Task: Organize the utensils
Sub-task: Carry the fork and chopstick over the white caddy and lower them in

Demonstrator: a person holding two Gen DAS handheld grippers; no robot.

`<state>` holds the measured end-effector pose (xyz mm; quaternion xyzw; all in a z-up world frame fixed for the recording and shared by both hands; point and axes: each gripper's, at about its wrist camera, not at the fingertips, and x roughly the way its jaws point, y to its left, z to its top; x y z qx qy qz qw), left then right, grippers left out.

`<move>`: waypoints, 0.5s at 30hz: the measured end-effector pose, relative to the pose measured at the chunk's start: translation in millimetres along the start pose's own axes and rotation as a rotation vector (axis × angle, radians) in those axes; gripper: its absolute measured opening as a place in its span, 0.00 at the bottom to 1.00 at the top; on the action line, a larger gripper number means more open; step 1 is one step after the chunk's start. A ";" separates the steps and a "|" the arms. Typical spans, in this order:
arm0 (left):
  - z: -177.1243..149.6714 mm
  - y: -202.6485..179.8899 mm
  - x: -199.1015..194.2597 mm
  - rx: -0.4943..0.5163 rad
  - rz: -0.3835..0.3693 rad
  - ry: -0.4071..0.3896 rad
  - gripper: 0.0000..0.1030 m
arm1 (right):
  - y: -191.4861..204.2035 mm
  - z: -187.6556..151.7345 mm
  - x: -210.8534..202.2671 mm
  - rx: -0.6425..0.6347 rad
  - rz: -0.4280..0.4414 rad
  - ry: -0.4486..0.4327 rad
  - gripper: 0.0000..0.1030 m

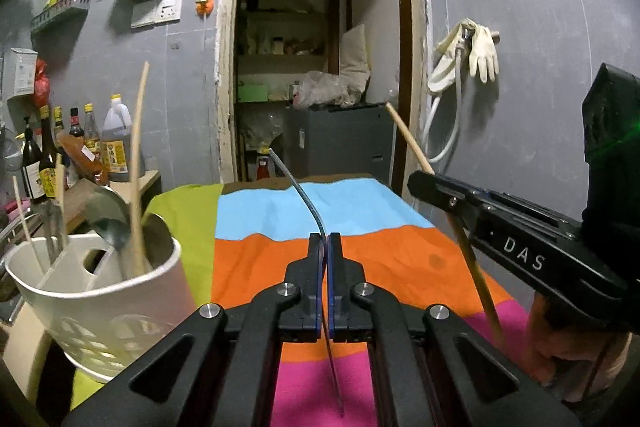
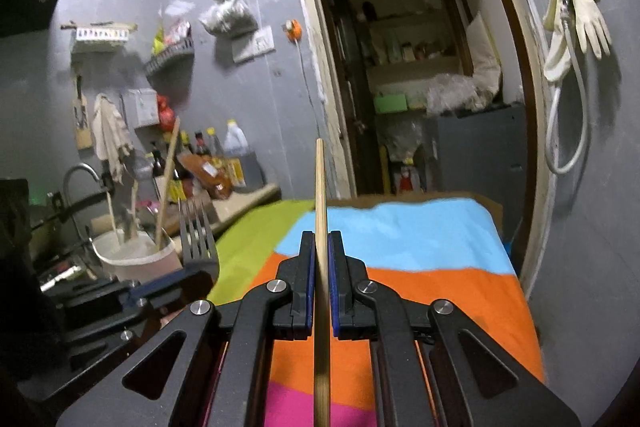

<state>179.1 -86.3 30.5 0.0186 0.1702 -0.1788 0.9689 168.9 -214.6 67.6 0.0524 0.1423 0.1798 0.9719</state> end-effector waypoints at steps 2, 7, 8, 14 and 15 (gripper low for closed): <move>3.9 9.1 -18.4 -0.004 0.001 -0.007 0.00 | 8.3 6.9 -3.6 -0.007 0.020 -0.042 0.04; 29.0 34.2 -53.4 -0.027 0.010 -0.039 0.00 | 26.3 27.0 -6.7 -0.001 0.076 -0.154 0.04; 34.1 39.1 -57.9 -0.031 0.014 -0.048 0.00 | 31.5 32.5 -5.8 0.008 0.092 -0.183 0.04; 68.5 84.8 -90.9 -0.086 0.045 -0.104 0.00 | 64.2 64.6 10.6 0.074 0.167 -0.315 0.04; 73.9 95.1 -97.0 -0.098 0.058 -0.114 0.00 | 69.3 69.3 14.8 0.084 0.176 -0.328 0.04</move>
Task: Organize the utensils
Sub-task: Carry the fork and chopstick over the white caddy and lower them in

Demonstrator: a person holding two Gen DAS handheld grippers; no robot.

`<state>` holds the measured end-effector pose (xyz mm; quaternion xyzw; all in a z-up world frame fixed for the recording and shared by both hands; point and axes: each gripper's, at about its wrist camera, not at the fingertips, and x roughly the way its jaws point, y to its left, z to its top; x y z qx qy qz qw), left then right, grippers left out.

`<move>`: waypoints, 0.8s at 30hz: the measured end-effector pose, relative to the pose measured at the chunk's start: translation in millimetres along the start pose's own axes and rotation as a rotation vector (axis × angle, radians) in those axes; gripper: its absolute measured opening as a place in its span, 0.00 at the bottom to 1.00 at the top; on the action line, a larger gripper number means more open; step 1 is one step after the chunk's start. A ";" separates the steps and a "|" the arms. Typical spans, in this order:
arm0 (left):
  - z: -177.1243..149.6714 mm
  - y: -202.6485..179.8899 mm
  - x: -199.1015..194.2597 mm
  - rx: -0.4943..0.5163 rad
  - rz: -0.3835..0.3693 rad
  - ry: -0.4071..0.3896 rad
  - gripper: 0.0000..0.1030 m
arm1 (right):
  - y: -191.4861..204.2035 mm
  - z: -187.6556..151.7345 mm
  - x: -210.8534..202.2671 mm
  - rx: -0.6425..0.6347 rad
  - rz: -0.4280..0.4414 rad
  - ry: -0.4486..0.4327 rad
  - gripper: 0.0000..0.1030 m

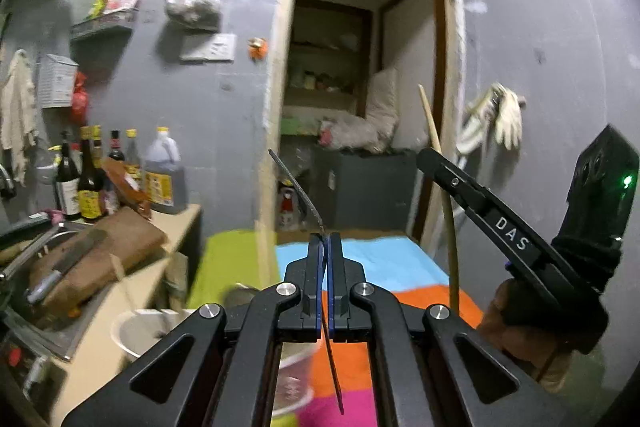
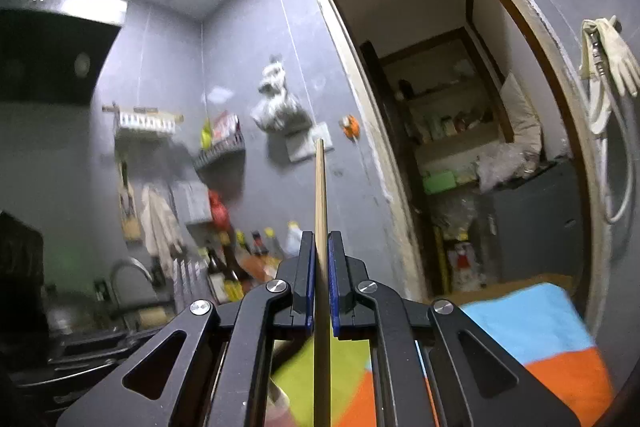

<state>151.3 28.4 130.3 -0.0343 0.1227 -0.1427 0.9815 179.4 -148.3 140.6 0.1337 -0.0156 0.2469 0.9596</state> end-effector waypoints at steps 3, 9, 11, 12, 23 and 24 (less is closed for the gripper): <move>13.4 28.1 -11.2 -0.019 0.055 -0.028 0.00 | 14.2 5.1 19.8 0.028 0.024 -0.034 0.04; 27.3 75.1 -21.1 -0.063 0.152 -0.085 0.00 | 42.0 -0.8 51.6 0.034 0.052 -0.060 0.04; 28.9 84.9 -20.5 -0.070 0.178 -0.103 0.00 | 47.5 -7.2 60.8 0.035 0.031 -0.061 0.04; 29.0 89.1 -19.6 -0.073 0.183 -0.108 0.00 | 48.5 -10.1 64.1 0.042 0.026 -0.059 0.04; 5.6 116.0 3.2 -0.085 0.256 -0.114 0.00 | 51.4 -39.2 80.2 0.105 -0.098 -0.068 0.04; 2.6 117.8 6.4 -0.088 0.257 -0.108 0.00 | 49.4 -40.5 80.4 0.110 -0.109 -0.065 0.04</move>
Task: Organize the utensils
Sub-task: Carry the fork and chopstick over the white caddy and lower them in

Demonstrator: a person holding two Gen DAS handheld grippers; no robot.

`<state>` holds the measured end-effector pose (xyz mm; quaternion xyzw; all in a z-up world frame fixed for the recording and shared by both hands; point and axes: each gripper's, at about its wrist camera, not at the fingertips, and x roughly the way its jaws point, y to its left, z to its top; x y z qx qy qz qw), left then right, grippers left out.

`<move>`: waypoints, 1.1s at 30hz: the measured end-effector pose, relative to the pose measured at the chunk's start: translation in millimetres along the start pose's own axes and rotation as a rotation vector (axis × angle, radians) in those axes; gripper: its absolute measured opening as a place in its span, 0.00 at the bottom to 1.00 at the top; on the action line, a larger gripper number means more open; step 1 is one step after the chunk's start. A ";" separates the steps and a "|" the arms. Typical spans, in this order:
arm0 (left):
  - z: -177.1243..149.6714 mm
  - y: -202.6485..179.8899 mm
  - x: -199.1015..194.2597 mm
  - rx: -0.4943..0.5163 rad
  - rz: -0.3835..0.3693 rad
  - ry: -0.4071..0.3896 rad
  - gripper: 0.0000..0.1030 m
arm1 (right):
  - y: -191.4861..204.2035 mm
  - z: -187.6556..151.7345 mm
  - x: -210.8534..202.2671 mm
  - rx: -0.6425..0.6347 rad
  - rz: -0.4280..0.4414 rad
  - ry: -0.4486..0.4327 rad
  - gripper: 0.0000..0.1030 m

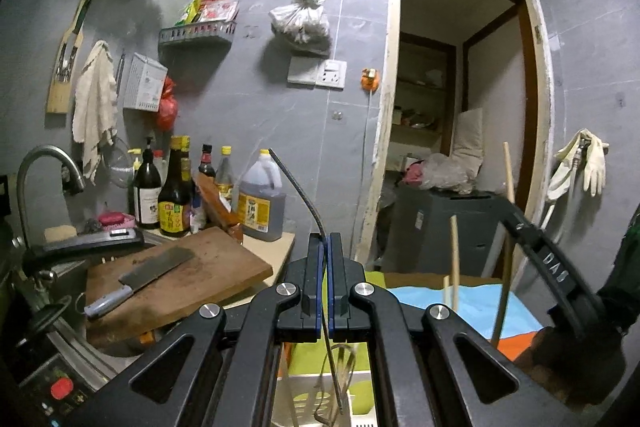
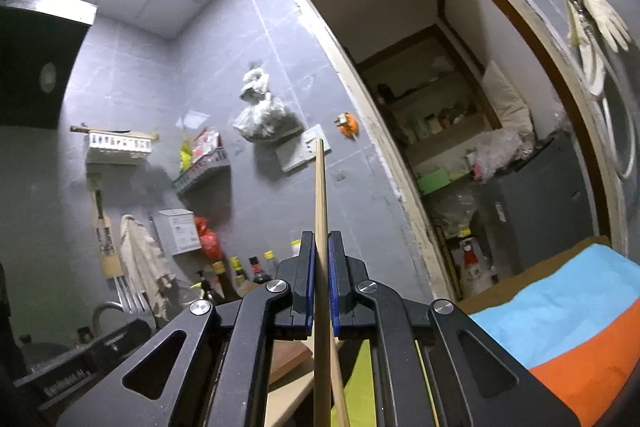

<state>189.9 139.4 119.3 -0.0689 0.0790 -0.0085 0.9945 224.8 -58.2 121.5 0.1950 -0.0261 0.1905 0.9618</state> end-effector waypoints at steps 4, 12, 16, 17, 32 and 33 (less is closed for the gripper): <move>-11.1 4.9 7.7 -0.013 0.011 0.019 0.00 | -4.9 -4.5 -0.1 0.011 -0.019 -0.001 0.04; -21.3 6.2 9.3 -0.032 0.007 0.036 0.00 | -15.2 -5.2 -8.0 0.058 -0.026 -0.049 0.05; -21.5 3.6 9.0 -0.029 0.004 0.036 0.00 | -14.4 -2.6 -7.3 0.054 -0.044 -0.063 0.05; -21.4 3.1 9.2 -0.030 0.004 0.036 0.00 | -14.2 -2.6 -6.9 0.050 -0.049 -0.062 0.05; -31.6 0.3 13.5 -0.007 -0.058 0.122 0.00 | -11.0 -14.1 -6.7 -0.033 -0.050 0.049 0.05; -33.0 0.2 14.0 -0.007 -0.063 0.132 0.00 | -10.6 -15.1 -8.1 -0.039 -0.045 0.056 0.05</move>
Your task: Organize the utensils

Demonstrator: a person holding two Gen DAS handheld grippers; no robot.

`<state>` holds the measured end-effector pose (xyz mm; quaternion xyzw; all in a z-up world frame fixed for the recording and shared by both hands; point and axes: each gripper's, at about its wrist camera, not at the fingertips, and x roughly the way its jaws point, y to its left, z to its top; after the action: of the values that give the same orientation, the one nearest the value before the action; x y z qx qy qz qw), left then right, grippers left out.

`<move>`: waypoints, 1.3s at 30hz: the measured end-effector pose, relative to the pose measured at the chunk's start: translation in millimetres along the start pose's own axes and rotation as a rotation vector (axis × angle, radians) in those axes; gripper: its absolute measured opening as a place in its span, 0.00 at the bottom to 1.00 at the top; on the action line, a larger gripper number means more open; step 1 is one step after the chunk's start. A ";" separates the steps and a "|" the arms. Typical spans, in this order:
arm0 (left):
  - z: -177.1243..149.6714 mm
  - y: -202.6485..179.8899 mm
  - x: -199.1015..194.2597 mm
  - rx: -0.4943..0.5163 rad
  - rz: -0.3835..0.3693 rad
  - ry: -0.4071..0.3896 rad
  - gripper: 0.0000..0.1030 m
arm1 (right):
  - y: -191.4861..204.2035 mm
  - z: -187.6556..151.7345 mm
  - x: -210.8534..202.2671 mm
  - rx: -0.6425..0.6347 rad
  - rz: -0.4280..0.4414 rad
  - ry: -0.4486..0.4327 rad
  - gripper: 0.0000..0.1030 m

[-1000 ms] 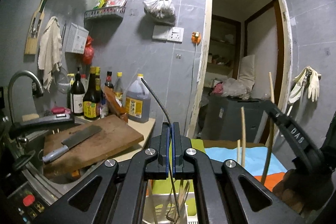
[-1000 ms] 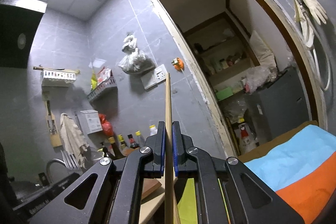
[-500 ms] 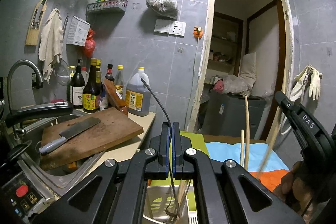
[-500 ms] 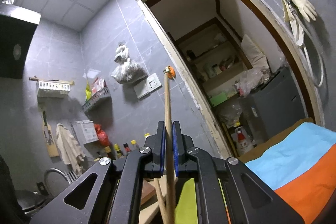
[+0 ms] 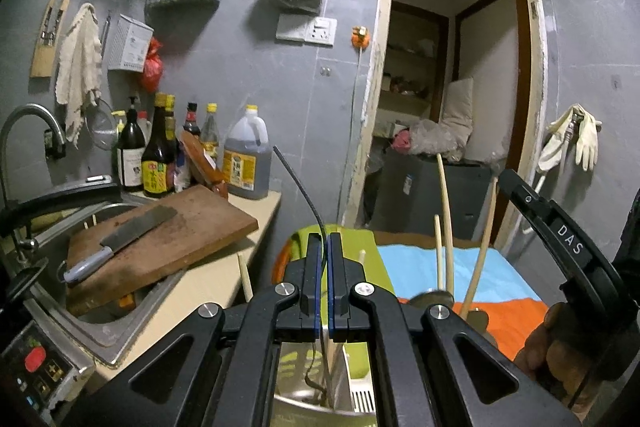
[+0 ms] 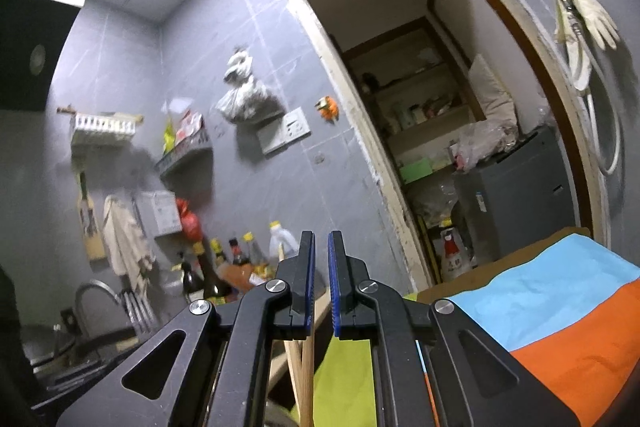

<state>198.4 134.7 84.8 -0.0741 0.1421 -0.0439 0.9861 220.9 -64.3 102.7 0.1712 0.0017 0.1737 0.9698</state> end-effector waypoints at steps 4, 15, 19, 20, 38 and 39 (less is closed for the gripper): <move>-6.5 -0.4 1.9 -0.006 -0.001 0.032 0.02 | 0.5 -2.4 -2.9 -0.025 0.018 0.039 0.06; -10.2 4.1 -7.8 -0.052 -0.008 0.032 0.29 | -3.9 3.1 -19.2 -0.059 0.054 0.084 0.31; -5.4 5.1 -14.3 -0.064 -0.003 0.025 0.35 | -5.4 9.5 -27.6 -0.064 0.065 0.076 0.43; -4.4 5.2 -16.3 -0.067 -0.002 0.021 0.39 | -5.2 10.5 -29.5 -0.066 0.067 0.074 0.48; -14.2 -16.3 -57.7 -0.084 -0.006 -0.008 0.71 | -17.2 24.1 -104.2 -0.193 0.025 0.089 1.00; -15.7 -17.6 -60.1 -0.086 -0.010 -0.005 0.72 | -18.0 24.1 -110.1 -0.205 0.023 0.095 1.00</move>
<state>135.4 121.7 89.2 -0.1174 0.1412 -0.0427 0.9821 125.1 -125.3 113.2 0.0630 0.0279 0.1920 0.9790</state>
